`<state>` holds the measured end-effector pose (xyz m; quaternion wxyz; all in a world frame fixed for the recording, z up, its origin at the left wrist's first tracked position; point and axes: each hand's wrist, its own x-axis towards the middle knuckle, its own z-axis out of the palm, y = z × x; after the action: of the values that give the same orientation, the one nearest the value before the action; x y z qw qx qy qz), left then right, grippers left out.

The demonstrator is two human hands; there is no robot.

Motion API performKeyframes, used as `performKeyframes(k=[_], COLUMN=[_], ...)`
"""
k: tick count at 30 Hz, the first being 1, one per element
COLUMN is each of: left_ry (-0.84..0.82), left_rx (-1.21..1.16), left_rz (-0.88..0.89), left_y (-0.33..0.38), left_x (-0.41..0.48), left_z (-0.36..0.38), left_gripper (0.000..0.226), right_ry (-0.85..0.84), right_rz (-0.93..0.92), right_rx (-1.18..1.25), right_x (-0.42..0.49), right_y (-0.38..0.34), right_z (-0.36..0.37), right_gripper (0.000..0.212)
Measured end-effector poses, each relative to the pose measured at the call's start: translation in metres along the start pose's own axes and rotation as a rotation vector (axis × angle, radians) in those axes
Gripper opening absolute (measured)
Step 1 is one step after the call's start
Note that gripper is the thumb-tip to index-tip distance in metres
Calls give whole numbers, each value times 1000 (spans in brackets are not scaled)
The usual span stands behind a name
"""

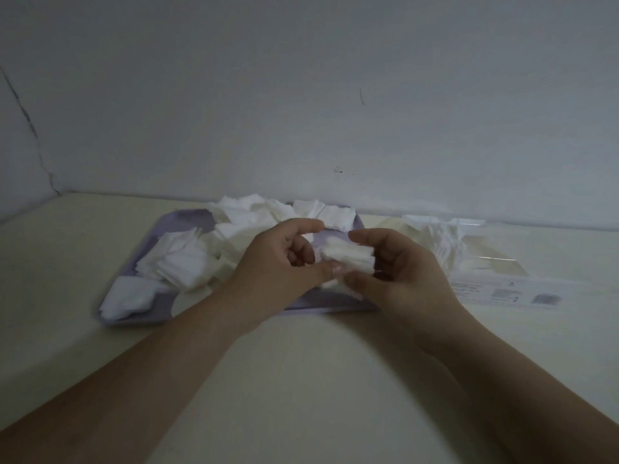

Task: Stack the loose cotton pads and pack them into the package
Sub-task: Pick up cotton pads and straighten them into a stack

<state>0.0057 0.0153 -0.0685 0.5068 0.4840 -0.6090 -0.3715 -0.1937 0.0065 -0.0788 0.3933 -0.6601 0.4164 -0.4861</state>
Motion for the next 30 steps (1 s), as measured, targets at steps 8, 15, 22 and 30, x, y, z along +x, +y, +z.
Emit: performKeyframes(k=[8, 15, 22, 30], left_ry=[-109, -73, 54, 85], left_rx=[179, 239, 732, 841], left_rz=[20, 80, 129, -25], left_y=[-8, -13, -26, -18], left_x=[0, 4, 8, 12], left_z=[1, 3, -3, 2], left_gripper=[16, 22, 10, 35], right_ry=[-81, -95, 314, 257], right_rz=[-5, 1, 3, 81], right_rx=[-434, -479, -315, -298], right_x=[-6, -6, 4, 6], right_y=[-2, -3, 10, 15], right_z=[2, 7, 2, 3], right_gripper=[61, 55, 18, 17])
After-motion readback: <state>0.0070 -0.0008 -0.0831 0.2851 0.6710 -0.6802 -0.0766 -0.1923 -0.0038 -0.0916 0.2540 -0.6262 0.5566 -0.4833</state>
